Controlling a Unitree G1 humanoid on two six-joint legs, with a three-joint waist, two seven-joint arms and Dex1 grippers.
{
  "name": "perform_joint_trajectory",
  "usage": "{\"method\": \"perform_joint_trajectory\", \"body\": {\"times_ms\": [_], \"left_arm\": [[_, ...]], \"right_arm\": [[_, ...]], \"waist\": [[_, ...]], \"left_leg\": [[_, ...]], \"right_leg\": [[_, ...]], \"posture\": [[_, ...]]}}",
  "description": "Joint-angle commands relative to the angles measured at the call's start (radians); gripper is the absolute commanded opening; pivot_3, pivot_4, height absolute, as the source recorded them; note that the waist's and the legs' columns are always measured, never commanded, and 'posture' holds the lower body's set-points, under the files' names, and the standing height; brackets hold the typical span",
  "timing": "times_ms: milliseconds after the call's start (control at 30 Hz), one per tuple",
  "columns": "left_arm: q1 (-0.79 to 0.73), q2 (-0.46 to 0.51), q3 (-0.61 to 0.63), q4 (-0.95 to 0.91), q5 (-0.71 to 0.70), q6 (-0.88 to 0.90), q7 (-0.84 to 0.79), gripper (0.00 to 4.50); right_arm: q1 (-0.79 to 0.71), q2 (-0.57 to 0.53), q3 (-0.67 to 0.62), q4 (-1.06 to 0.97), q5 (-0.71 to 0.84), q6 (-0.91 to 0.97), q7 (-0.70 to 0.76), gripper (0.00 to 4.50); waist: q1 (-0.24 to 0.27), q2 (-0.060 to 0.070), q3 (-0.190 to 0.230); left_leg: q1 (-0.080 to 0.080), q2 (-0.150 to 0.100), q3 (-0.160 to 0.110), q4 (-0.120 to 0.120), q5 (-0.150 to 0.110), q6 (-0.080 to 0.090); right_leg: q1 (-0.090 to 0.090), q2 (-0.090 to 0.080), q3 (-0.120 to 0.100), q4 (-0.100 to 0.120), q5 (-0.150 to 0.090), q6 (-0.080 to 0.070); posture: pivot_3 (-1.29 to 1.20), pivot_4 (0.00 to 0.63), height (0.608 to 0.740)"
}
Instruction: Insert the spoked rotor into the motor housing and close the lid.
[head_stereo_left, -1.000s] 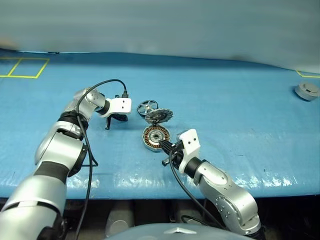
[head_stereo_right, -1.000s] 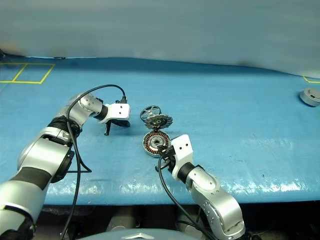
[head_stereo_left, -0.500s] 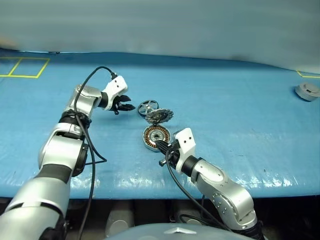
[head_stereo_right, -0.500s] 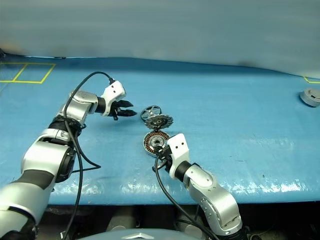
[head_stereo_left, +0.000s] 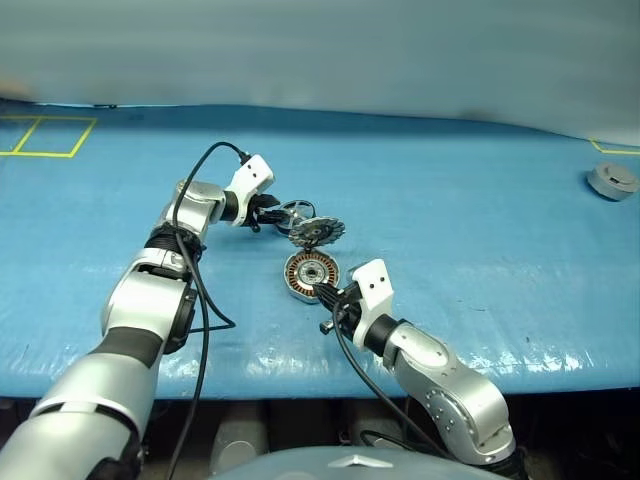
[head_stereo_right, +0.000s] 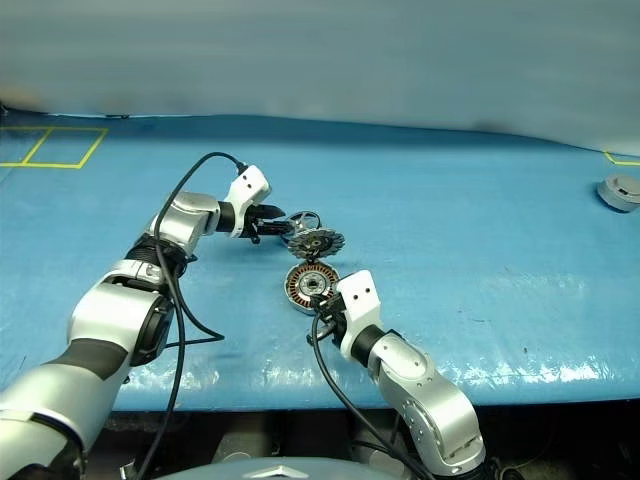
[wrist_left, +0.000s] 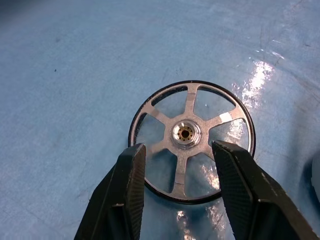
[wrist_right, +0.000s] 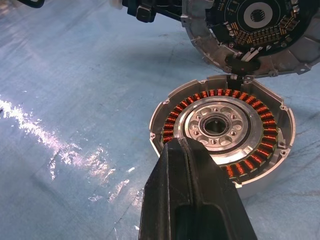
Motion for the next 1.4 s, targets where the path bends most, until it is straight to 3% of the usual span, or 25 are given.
{"method": "perform_joint_trajectory", "body": {"times_ms": [33, 600, 700, 867, 1200, 1400], "left_arm": [[-0.029, -0.002, -0.017, 0.012, 0.017, -0.033, -0.009, 2.27], [-0.017, 0.003, -0.102, 0.072, 0.122, -0.103, 0.017, 2.27], [-0.02, 0.002, -0.108, 0.076, 0.132, -0.105, 0.021, 1.66], [-0.015, 0.014, -0.125, 0.076, 0.15, -0.111, 0.002, 0.04], [0.041, 0.088, -0.152, 0.025, 0.167, -0.156, -0.088, 0.04], [0.176, 0.215, -0.16, -0.227, 0.131, -0.119, -0.28, 0.04]], "right_arm": [[-0.001, 0.004, -0.007, -0.049, 0.006, -0.015, -0.006, 0.0], [0.005, 0.002, 0.004, -0.057, 0.006, -0.014, -0.014, 0.0], [0.005, 0.002, 0.004, -0.056, 0.005, -0.015, -0.014, 0.0], [0.004, 0.006, 0.008, -0.051, 0.005, -0.018, -0.015, 0.0], [-0.006, 0.012, 0.013, -0.039, 0.008, -0.021, -0.007, 0.0], [-0.015, 0.014, 0.015, -0.028, 0.016, -0.018, 0.005, 0.0]], "waist": [[0.0, 0.0, 0.0], [0.0, 0.0, 0.0], [0.0, 0.0, 0.0], [-0.001, 0.0, 0.0], [-0.009, 0.0, 0.0], [-0.018, 0.0, 0.0]], "left_leg": [[0.0, 0.0, 0.0, 0.0, 0.0, 0.0], [0.001, 0.0, 0.0, 0.0, 0.0, 0.0], [0.003, 0.0, 0.0, 0.0, 0.0, 0.0], [0.004, 0.0, 0.0, 0.0, 0.0, 0.0], [0.005, 0.0, 0.0, -0.001, 0.0, 0.0], [0.011, 0.001, 0.001, -0.005, 0.0, 0.0]], "right_leg": [[0.0, 0.0, 0.0, 0.0, 0.0, 0.0], [0.001, 0.0, 0.0, 0.0, 0.0, 0.0], [0.003, 0.0, 0.0, 0.0, 0.0, 0.0], [0.004, 0.0, 0.0, 0.0, 0.0, 0.0], [0.004, 0.0, 0.0, 0.0, 0.0, 0.0], [0.007, 0.0, 0.002, 0.0, -0.001, -0.002]], "posture": [[0.0, 0.15, 0.74], [0.0, 0.15, 0.74], [0.0, 0.15, 0.74], [0.0, 0.15, 0.74], [0.0, 0.15, 0.74], [0.0, 0.15, 0.74]]}}
